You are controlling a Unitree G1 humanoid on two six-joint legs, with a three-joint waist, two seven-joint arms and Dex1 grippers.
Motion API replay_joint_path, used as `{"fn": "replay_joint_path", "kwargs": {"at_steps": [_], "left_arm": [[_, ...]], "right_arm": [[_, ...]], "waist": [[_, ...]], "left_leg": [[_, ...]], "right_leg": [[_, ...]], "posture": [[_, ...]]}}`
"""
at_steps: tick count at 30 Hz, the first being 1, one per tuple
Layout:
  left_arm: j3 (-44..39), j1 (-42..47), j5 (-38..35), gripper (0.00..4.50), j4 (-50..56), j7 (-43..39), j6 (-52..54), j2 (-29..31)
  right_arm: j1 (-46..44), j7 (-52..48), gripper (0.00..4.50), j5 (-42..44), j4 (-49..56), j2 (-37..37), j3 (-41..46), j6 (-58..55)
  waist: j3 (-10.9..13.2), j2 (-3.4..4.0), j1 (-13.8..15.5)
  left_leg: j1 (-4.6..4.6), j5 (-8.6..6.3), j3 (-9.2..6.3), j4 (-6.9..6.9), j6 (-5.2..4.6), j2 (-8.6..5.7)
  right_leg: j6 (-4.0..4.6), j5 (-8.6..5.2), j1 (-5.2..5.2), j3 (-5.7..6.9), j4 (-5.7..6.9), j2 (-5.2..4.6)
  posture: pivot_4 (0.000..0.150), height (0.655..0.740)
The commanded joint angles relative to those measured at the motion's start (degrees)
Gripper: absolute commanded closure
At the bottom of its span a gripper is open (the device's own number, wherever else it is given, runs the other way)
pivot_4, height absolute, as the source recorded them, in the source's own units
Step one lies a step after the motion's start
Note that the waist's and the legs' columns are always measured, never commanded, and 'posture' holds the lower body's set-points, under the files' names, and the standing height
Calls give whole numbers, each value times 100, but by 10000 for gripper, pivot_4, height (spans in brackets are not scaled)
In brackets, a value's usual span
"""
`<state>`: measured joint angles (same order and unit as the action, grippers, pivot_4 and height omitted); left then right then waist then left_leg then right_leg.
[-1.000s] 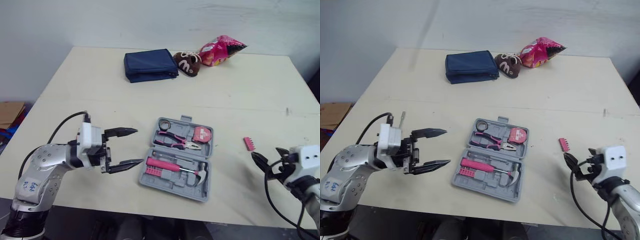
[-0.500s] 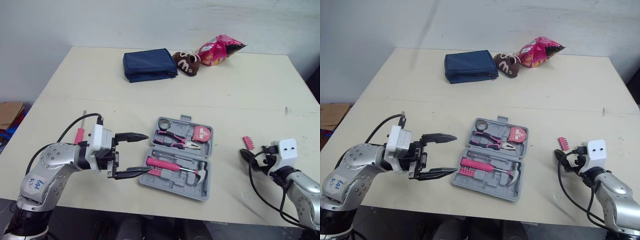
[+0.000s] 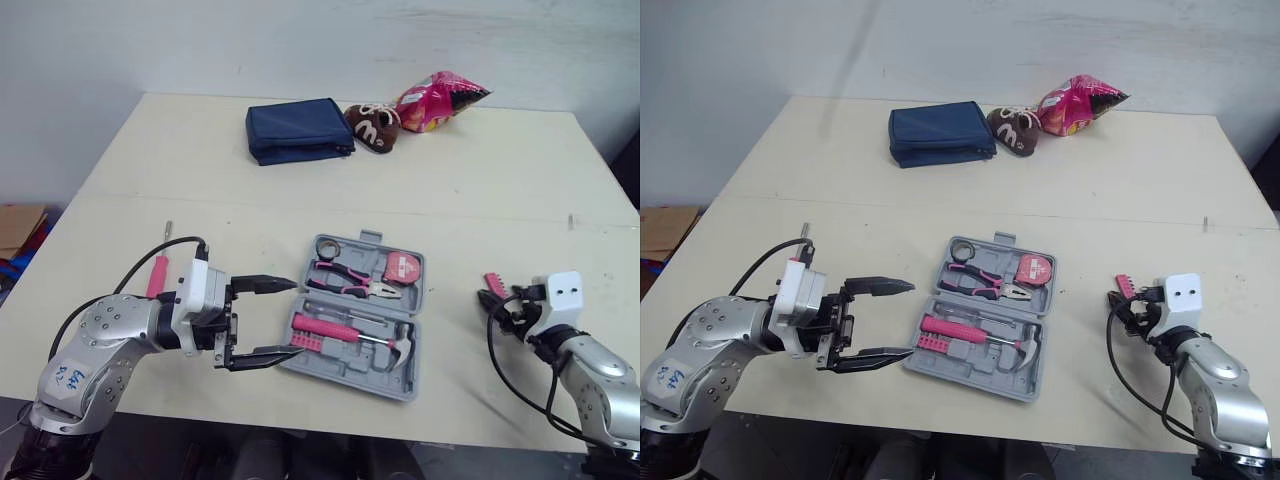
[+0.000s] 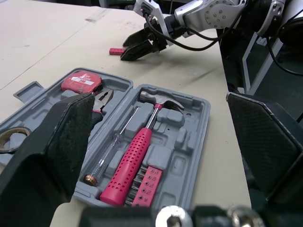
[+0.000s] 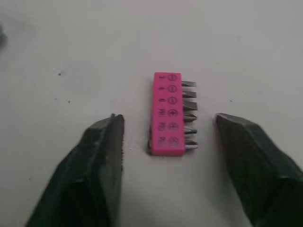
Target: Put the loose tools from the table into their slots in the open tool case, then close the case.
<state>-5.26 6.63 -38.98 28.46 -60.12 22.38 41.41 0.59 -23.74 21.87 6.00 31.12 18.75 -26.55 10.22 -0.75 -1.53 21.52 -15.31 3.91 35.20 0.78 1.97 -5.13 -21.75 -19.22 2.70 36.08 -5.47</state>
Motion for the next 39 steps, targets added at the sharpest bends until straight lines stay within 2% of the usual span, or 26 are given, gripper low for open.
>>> {"fn": "replay_joint_path", "kwargs": {"at_steps": [1,2,3,9,15,19,23,28,39], "left_arm": [[-150,30,-80,0,55,-99,-60,93],[-150,39,-70,0,32,-131,-70,101],[-148,49,-60,0,12,-163,-83,107],[-133,162,29,0,-153,-364,-271,80],[-182,272,102,0,-474,-810,-618,155],[-120,269,353,0,-783,-1072,-963,229],[-90,228,449,0,-936,-1159,-1132,204],[-35,130,454,0,-837,-1250,-1129,262],[39,127,493,0,-730,-1211,-985,327]], "right_arm": [[123,154,33145,-82,-125,-59,89,-170],[123,169,37053,-44,-122,-93,122,-172],[119,187,37435,-6,-118,-123,154,-183],[133,-160,37436,141,102,27,381,167],[399,-1553,37436,449,1100,1080,367,213],[435,-2262,37437,1280,2009,1803,333,-634],[351,-2525,37437,2216,3053,2417,42,-1692],[-1,-2294,37437,2926,3922,2769,-492,-2519],[-1433,-616,37437,2771,4306,1991,-2413,-3822]], "waist": [[0,-1,1],[-3,-5,2],[-5,-9,4],[-4,-7,13],[13,23,1],[16,16,-12],[32,4,12],[43,-14,15],[52,-30,4]], "left_leg": [[1,0,0,0,-1,-1],[1,-1,0,0,-2,-2],[1,-1,0,0,-2,-2],[3,-8,-1,0,-14,-4],[33,-7,1,1,-20,-9],[39,-6,-1,3,-22,4],[44,-10,-13,11,-38,4],[63,-15,-24,19,-45,2],[75,-12,-28,37,-36,3]], "right_leg": [[-1,0,0,0,-1,-2],[-1,1,1,0,-2,-3],[-1,1,2,1,-4,-3],[-1,2,3,2,-7,-5],[-3,3,-27,5,-8,-6],[-5,4,-35,8,-6,8],[-3,5,-35,14,0,4],[-2,8,-39,22,-10,-3],[-1,9,-46,26,-9,-6]], "posture": [[1500,7400],[1500,7400],[1500,7400],[1500,7400],[1500,7400],[1500,7400],[1500,7400],[1500,7400],[1500,7400]]}}
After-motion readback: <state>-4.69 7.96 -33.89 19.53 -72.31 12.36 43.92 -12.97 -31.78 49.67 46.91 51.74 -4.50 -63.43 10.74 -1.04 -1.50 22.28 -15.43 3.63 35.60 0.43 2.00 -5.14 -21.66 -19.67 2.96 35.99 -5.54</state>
